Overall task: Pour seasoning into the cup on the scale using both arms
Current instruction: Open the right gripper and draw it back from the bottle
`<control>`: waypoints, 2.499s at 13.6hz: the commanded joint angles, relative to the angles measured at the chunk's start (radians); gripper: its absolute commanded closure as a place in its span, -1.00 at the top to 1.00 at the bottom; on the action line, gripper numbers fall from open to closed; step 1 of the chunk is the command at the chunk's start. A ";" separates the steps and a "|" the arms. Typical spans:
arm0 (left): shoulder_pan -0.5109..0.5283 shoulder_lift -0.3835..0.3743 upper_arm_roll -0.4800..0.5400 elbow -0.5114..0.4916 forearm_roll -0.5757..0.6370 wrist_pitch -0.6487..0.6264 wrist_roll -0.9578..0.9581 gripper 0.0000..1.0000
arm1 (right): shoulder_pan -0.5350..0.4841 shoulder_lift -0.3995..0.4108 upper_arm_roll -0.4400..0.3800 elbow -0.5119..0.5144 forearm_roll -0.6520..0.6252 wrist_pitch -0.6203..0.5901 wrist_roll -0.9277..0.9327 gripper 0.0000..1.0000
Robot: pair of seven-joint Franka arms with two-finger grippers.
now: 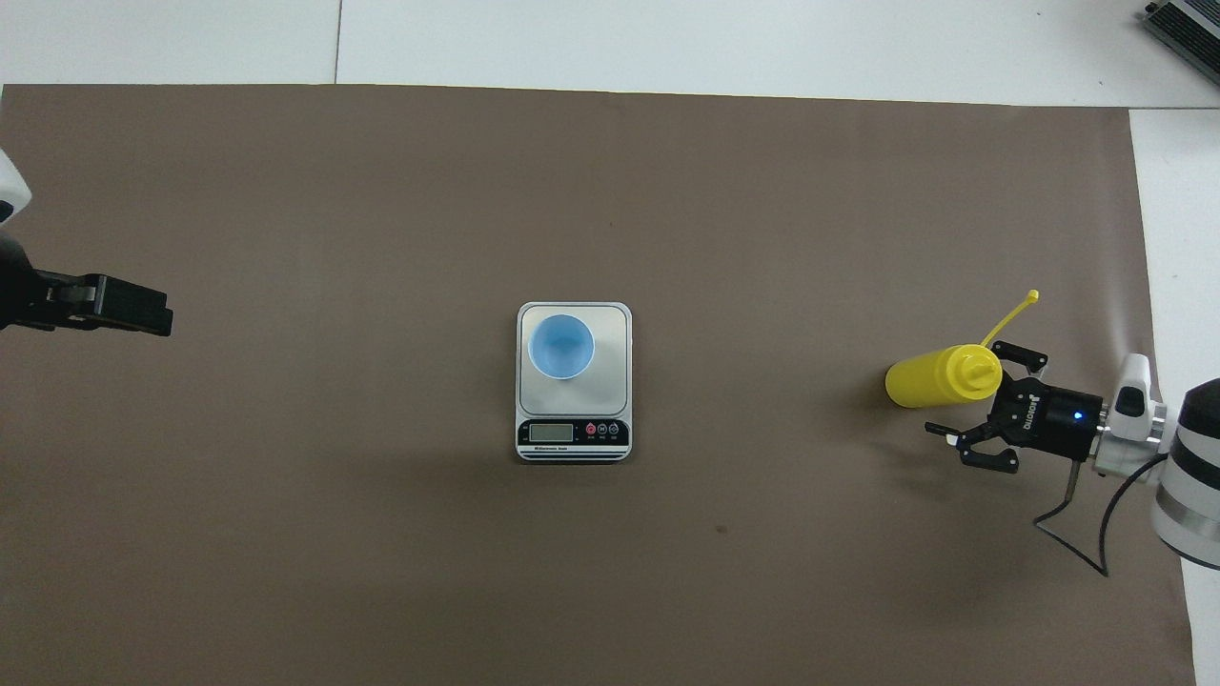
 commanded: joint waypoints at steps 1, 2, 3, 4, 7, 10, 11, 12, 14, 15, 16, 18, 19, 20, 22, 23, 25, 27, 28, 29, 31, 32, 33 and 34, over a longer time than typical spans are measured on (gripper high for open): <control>0.010 -0.030 -0.006 -0.035 0.008 0.018 0.017 1.00 | -0.013 -0.046 0.007 0.080 -0.255 0.013 0.138 1.00; 0.010 -0.030 -0.006 -0.035 0.008 0.018 0.017 1.00 | -0.013 -0.050 0.009 0.104 -0.333 0.011 0.188 1.00; 0.010 -0.030 -0.004 -0.035 0.008 0.018 0.017 1.00 | -0.010 -0.067 0.009 0.118 -0.379 0.011 0.232 1.00; 0.010 -0.030 -0.004 -0.035 0.008 0.018 0.017 1.00 | -0.008 -0.079 0.010 0.123 -0.407 0.010 0.283 1.00; 0.010 -0.030 -0.004 -0.035 0.008 0.018 0.017 1.00 | 0.004 -0.118 0.013 0.144 -0.482 0.004 0.459 1.00; 0.010 -0.030 -0.004 -0.035 0.008 0.018 0.018 1.00 | 0.031 -0.168 0.022 0.169 -0.590 0.002 0.646 1.00; 0.010 -0.030 -0.004 -0.035 0.008 0.018 0.017 1.00 | 0.048 -0.191 0.022 0.170 -0.625 -0.001 0.729 1.00; 0.010 -0.030 -0.004 -0.035 0.008 0.020 0.017 1.00 | 0.073 -0.223 0.024 0.170 -0.678 -0.001 0.821 1.00; 0.010 -0.030 -0.004 -0.035 0.008 0.020 0.017 1.00 | 0.125 -0.262 0.024 0.170 -0.778 -0.001 0.986 1.00; 0.010 -0.030 -0.004 -0.035 0.008 0.020 0.017 1.00 | 0.140 -0.271 0.025 0.172 -0.791 -0.003 1.066 1.00; 0.010 -0.030 -0.004 -0.035 0.008 0.020 0.017 1.00 | 0.157 -0.283 0.025 0.172 -0.795 -0.007 1.144 1.00; 0.010 -0.030 -0.004 -0.035 0.008 0.020 0.017 1.00 | 0.177 -0.285 0.028 0.173 -0.818 -0.026 1.252 1.00; 0.010 -0.030 -0.006 -0.035 0.008 0.020 0.017 1.00 | 0.197 -0.287 0.028 0.175 -0.828 -0.027 1.313 1.00; 0.010 -0.030 -0.006 -0.035 0.008 0.020 0.017 1.00 | 0.211 -0.293 0.030 0.183 -0.849 -0.027 1.387 1.00; 0.010 -0.030 -0.004 -0.035 0.008 0.017 0.018 1.00 | 0.255 -0.296 0.030 0.203 -0.906 -0.032 1.569 1.00; 0.010 -0.030 -0.004 -0.035 0.008 0.017 0.018 1.00 | 0.271 -0.294 0.030 0.216 -0.909 -0.039 1.673 1.00; 0.010 -0.030 -0.004 -0.035 0.008 0.017 0.018 1.00 | 0.289 -0.285 0.038 0.271 -0.912 -0.064 1.826 1.00; 0.010 -0.030 -0.004 -0.035 0.008 0.017 0.018 1.00 | 0.304 -0.252 0.044 0.346 -0.956 -0.081 1.974 1.00; 0.010 -0.030 -0.004 -0.035 0.008 0.017 0.018 1.00 | 0.324 -0.232 0.045 0.391 -0.981 -0.101 2.051 1.00; 0.010 -0.030 -0.004 -0.035 0.008 0.017 0.020 1.00 | 0.334 -0.216 0.047 0.432 -1.005 -0.133 2.111 1.00; 0.010 -0.030 -0.004 -0.035 0.008 0.014 0.027 1.00 | 0.363 -0.187 0.051 0.505 -1.123 -0.171 2.174 1.00; 0.010 -0.030 -0.004 -0.035 0.008 0.010 0.029 1.00 | 0.363 -0.176 0.051 0.537 -1.145 -0.173 2.175 1.00; 0.010 -0.030 -0.004 -0.035 0.010 0.009 0.029 1.00 | 0.355 -0.163 0.050 0.569 -1.145 -0.174 2.178 1.00; 0.010 -0.030 -0.004 -0.035 0.013 0.007 0.029 1.00 | 0.348 -0.143 0.050 0.604 -1.148 -0.174 2.178 1.00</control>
